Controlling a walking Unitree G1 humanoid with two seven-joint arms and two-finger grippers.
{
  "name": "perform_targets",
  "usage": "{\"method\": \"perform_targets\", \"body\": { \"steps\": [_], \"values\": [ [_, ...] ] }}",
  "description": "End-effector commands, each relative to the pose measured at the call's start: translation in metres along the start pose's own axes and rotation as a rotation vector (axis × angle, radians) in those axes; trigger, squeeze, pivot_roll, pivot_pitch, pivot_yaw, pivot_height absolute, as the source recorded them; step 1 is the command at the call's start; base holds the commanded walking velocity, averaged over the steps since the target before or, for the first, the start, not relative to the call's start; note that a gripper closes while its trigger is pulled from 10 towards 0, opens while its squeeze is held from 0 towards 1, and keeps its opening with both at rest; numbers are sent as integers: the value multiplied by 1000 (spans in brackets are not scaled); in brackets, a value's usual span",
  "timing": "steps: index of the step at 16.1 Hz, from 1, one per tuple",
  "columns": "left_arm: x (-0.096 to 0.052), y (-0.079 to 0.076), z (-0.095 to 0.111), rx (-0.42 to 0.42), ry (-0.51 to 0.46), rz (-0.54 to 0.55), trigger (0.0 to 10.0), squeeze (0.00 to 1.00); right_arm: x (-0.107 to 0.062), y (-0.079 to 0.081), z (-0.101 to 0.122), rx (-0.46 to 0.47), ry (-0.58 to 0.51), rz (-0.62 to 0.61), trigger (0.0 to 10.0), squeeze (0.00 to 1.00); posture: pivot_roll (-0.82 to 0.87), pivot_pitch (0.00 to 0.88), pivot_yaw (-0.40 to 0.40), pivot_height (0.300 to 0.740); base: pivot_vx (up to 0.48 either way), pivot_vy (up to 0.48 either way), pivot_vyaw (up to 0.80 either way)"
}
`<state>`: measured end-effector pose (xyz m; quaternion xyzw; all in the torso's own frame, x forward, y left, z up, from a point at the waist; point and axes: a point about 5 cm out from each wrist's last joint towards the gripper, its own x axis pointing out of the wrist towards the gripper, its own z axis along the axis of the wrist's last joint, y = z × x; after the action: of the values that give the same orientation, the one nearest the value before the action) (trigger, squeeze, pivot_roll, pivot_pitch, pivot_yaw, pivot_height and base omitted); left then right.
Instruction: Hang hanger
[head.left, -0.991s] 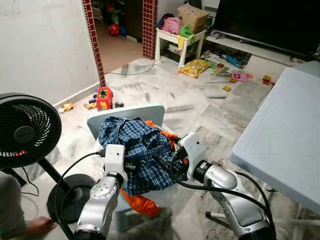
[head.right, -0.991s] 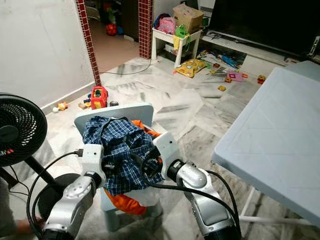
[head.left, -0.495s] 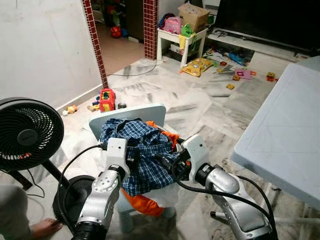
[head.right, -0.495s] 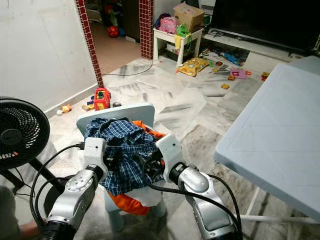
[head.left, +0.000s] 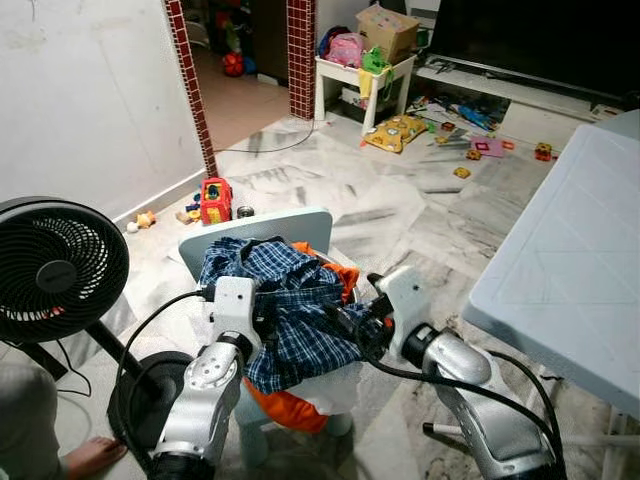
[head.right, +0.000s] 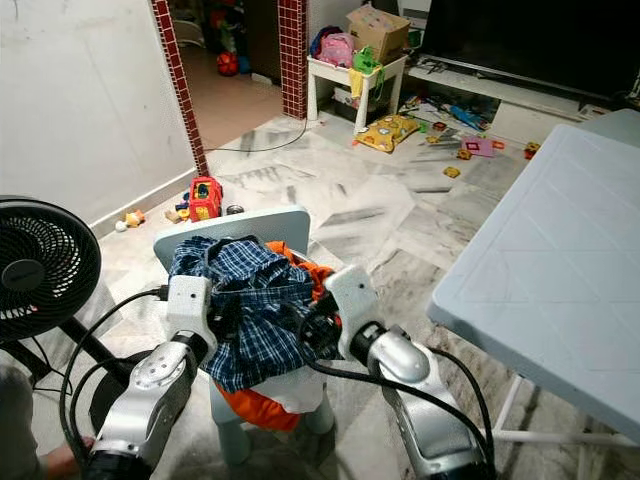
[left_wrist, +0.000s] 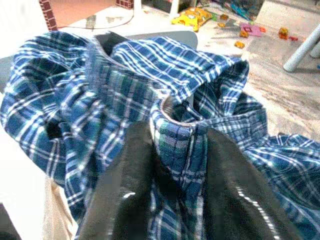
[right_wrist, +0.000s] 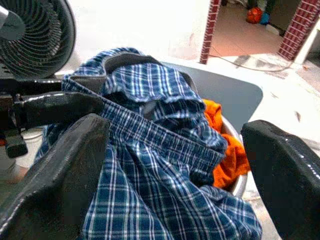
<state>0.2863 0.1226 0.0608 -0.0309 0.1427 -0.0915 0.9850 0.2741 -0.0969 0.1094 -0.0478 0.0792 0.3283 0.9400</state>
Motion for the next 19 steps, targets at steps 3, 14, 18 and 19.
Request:
{"method": "perform_targets", "body": {
  "steps": [3, 14, 18, 19],
  "values": [
    [-7, 1, 3, -9, -13, 3, 0, 0, 2, -3, 7, 1, -21, -13, 10000, 0, -12, 19, -15, 740, 0, 0, 0],
    [-21, -10, 43, 1, -245, -3, 0, 0, -3, -8, 5, -3, 3, -15, 10000, 0, -22, 31, -37, 740, 0, 0, 0],
    [-54, -7, 87, 269, -467, 56, 0, 0, -4, -20, 12, 32, -48, -100, 10000, 0, -5, 40, -38, 740, 0, 0, 0],
    [-63, -6, 92, 281, -497, 66, 0, 0, -5, -24, 14, 51, -67, -132, 10000, 0, -2, 40, -39, 740, 0, 0, 0]
  ]
}}
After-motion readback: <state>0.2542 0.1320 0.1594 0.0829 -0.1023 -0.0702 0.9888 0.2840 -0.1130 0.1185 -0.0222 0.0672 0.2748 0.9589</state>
